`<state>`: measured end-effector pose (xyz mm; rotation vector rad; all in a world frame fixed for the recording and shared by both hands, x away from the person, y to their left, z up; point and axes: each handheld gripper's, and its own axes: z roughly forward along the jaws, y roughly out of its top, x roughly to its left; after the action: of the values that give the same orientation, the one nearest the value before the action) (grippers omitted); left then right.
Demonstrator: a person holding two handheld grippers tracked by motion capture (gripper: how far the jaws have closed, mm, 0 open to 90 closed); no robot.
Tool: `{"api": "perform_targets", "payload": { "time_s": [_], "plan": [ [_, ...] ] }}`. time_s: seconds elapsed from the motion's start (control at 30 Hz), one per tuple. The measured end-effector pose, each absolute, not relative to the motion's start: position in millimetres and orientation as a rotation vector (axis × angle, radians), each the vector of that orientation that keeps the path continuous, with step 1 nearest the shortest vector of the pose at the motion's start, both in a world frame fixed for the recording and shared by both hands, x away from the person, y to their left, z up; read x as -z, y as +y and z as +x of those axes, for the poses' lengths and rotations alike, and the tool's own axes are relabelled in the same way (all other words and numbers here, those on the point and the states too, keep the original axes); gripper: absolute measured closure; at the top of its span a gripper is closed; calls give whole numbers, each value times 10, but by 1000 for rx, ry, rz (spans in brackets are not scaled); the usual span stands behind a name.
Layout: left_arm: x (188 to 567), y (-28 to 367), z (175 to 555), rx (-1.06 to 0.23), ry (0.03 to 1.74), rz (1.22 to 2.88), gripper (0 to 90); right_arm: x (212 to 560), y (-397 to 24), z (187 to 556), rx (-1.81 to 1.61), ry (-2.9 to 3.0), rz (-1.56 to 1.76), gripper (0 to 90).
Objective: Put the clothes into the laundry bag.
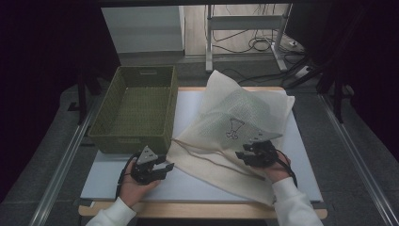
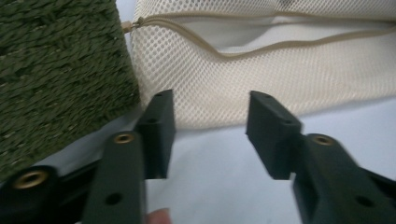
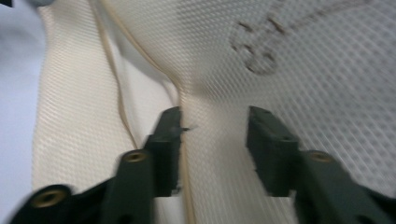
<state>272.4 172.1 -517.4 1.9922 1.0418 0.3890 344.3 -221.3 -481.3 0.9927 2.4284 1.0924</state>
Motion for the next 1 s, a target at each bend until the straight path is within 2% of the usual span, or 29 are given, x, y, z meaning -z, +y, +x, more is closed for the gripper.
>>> {"api": "perform_targets", "payload": {
  "time_s": [0.27,0.53,1.0],
  "plan": [
    [5223,1816,2675,-433,1074,2011,396,4889,-2647,3162,-1137,2314,1104,339],
    [5281,1847,2682,-459,1109,2023,371,4993,-3115,3058,-1191,2220,1215,303],
    [5298,1892,2695,-483,1143,2005,331,5046,-3035,3095,-1202,2295,1147,243]
  ]
}}
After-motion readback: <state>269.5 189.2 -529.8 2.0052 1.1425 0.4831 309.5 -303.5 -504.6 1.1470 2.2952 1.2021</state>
